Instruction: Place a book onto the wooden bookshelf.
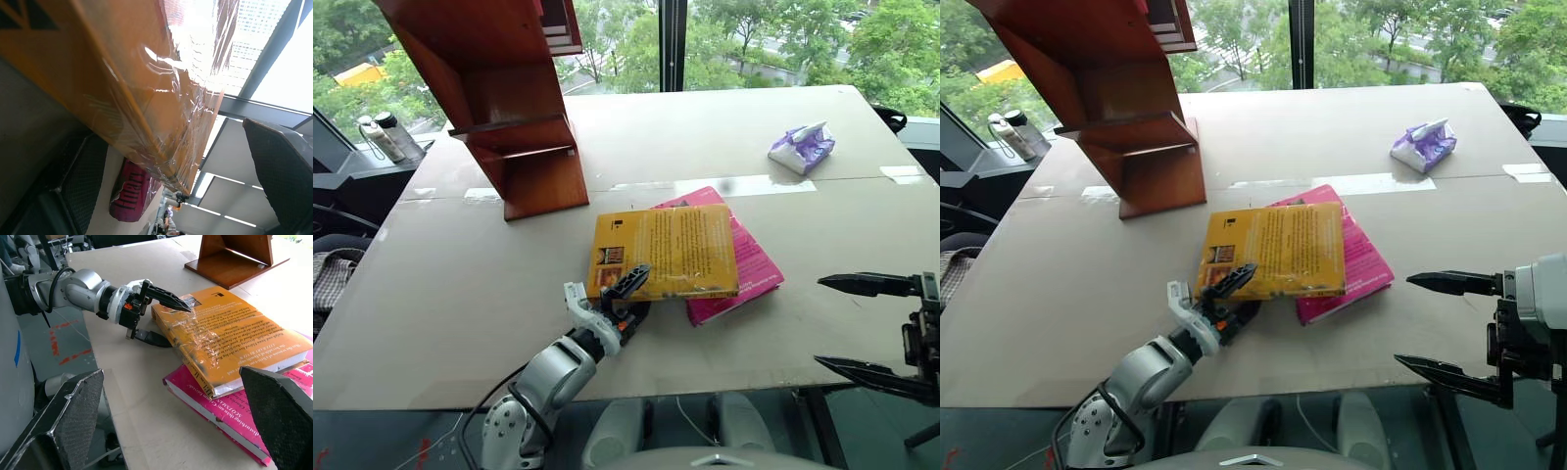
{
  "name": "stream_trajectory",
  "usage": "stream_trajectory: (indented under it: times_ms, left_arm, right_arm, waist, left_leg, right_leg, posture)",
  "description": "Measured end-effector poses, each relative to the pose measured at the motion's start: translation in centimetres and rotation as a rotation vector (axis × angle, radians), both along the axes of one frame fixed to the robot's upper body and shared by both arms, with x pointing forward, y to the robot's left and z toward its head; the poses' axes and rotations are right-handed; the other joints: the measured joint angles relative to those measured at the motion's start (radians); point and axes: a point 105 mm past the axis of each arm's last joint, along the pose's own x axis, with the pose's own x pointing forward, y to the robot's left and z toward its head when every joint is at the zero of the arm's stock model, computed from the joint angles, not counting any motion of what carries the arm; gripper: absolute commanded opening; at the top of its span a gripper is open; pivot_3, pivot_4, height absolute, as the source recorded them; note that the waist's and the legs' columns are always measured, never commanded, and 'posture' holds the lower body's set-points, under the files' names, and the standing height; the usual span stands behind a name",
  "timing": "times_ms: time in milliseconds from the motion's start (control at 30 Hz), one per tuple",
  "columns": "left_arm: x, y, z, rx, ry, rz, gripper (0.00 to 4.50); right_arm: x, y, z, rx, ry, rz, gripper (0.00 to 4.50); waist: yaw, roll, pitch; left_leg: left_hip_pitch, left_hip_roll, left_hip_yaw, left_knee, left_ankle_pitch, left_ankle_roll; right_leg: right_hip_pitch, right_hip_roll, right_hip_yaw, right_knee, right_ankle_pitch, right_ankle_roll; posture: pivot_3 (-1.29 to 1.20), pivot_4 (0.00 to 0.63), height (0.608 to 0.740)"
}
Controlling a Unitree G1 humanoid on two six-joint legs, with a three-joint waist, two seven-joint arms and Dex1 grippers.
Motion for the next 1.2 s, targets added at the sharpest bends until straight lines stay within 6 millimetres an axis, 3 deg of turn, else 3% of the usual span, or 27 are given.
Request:
stream_trajectory:
  times_ms: [133,167,200,367,467,767,900,1200]
  left_arm:
    - [1.7,-0.3,0.1,0.037,-0.064,0.011,4.5]
    - [2.2,-0.4,0.1,0.04,-0.076,0.025,3.98]
    - [2.5,-0.4,0.0,0.05,-0.08,0.032,3.78]
    - [3.8,-0.3,0.1,0.068,-0.124,0.087,1.45]
    - [4.3,0.2,0.6,0.064,-0.156,0.123,0.66]
    - [4.2,3.6,2.2,0.258,-0.307,0.134,0.53]
    - [4.2,5.2,8.0,0.579,-0.653,0.0,0.5]
    - [4.9,4.2,18.1,1.308,-1.385,-0.231,0.37]
  right_arm:
    - [0.0,0.3,0.0,0.026,-0.022,-0.021,4.41]
    - [0.2,0.4,0.0,0.044,-0.026,-0.032,4.5]
    - [0.3,0.4,0.0,0.054,-0.029,-0.037,4.5]
    - [0.9,1.0,0.4,0.1,-0.056,-0.031,4.5]
    - [1.4,1.4,0.4,0.126,-0.067,-0.013,4.5]
    - [4.0,2.1,1.0,0.237,-0.138,-0.013,4.5]
    - [5.5,2.4,1.4,0.299,-0.163,-0.009,4.5]
    - [7.8,2.5,2.7,0.35,-0.24,-0.05,4.5]
  waist:
    - [0.004,-0.001,-0.001]
    - [0.004,-0.001,-0.002]
    - [0.003,-0.001,-0.002]
    - [0.003,0.0,-0.002]
    - [0.003,-0.001,-0.002]
    - [-0.012,-0.008,0.003]
    - [-0.018,-0.01,0.004]
    - [-0.021,-0.01,0.009]
  left_leg:
    - [0.0,0.0,0.0,0.0,0.001,-0.001]
    - [0.0,0.0,0.0,0.0,0.001,-0.001]
    - [0.0,0.0,0.0,0.0,0.001,-0.001]
    - [-0.001,0.0,-0.002,0.0,0.001,-0.001]
    - [-0.001,0.0,-0.003,0.0,0.001,-0.001]
    - [-0.005,0.001,-0.006,-0.003,0.001,-0.001]
    - [-0.019,0.0,-0.007,-0.003,0.004,-0.007]
    - [-0.022,-0.002,-0.005,-0.005,0.004,-0.007]
  right_leg:
    - [0.001,0.001,0.0,0.0,0.0,0.0]
    - [0.001,0.001,0.001,0.0,0.0,0.0]
    - [0.001,0.001,0.001,0.0,0.0,0.0]
    - [0.0,0.001,-0.001,-0.001,0.0,0.0]
    - [0.0,0.001,-0.001,-0.003,0.0,0.0]
    - [-0.006,0.0,-0.005,-0.01,0.002,-0.004]
    - [-0.019,0.001,-0.006,-0.009,0.005,-0.001]
    - [-0.021,0.0,-0.01,-0.011,0.005,0.0]
  posture:
    - [0.0,0.15,0.74]
    - [0.0,0.15,0.74]
    - [0.0,0.15,0.74]
    - [0.0,0.15,0.74]
    - [0.0,0.15,0.74]
    - [0.0,0.15,0.74]
    - [0.0,0.15,0.74]
    - [0.0,0.15,0.74]
